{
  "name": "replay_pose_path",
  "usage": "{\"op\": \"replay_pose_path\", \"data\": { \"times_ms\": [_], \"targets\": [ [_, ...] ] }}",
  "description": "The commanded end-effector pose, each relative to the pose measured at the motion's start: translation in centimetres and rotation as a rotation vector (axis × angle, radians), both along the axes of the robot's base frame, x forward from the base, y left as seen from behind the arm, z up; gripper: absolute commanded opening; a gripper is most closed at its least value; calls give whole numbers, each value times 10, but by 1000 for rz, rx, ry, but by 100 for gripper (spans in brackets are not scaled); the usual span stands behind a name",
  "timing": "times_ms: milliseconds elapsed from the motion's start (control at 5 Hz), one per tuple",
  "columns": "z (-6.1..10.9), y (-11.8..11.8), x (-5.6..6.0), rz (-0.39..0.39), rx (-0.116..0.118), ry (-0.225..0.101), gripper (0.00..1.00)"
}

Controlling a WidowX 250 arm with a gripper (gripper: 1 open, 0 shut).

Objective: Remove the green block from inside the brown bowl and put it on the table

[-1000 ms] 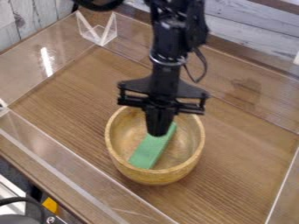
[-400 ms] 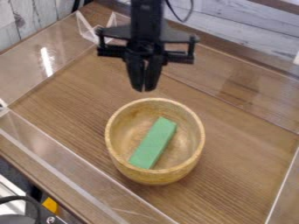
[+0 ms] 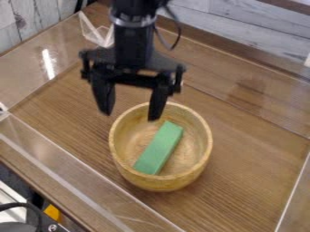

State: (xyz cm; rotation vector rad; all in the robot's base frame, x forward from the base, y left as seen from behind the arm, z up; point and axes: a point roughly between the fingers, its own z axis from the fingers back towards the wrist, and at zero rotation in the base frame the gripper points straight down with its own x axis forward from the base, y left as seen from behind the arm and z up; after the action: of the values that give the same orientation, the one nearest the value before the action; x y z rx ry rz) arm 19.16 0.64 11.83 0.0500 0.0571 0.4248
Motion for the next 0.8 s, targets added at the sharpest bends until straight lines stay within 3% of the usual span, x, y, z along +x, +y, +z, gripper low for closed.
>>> {"op": "replay_pose_path", "data": {
  "times_ms": [0,400,600],
  "targets": [
    [-15,-2,-3,-60,8,-39,100],
    [-36,-15,-10,-23,2,-38,100],
    [-43,-25,-4,-68,-1,-38,100]
  ]
}}
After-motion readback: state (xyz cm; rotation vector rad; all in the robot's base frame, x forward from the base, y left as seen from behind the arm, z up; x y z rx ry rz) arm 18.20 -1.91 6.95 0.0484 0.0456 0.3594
